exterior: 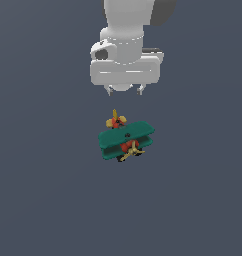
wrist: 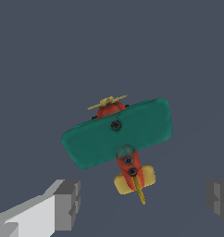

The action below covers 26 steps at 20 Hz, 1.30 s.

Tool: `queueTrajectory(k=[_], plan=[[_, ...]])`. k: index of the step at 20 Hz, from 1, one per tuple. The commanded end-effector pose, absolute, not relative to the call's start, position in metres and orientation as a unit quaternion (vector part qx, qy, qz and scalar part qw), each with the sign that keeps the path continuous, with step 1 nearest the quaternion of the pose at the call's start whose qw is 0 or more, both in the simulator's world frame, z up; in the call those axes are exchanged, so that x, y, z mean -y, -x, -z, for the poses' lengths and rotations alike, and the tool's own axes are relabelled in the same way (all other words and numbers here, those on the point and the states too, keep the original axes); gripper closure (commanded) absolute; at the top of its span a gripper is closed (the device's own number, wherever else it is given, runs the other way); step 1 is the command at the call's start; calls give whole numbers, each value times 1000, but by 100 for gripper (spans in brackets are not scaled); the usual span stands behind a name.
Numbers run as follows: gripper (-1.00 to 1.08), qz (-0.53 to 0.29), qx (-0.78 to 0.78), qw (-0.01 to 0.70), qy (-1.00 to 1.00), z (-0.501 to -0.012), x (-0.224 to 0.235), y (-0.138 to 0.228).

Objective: Pick up the object and move it to a goal position.

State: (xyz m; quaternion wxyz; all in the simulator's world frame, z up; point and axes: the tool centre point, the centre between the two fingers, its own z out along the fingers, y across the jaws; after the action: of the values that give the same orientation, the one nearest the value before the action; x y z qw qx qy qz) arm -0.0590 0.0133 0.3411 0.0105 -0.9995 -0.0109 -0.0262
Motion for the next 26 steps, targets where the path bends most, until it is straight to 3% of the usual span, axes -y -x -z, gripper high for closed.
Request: queueTrajectory(k=[1,26], plan=[[-20,26,11,11,1000,-341,-13,59],[-20,16,40,-2,999,-338,-23,66]])
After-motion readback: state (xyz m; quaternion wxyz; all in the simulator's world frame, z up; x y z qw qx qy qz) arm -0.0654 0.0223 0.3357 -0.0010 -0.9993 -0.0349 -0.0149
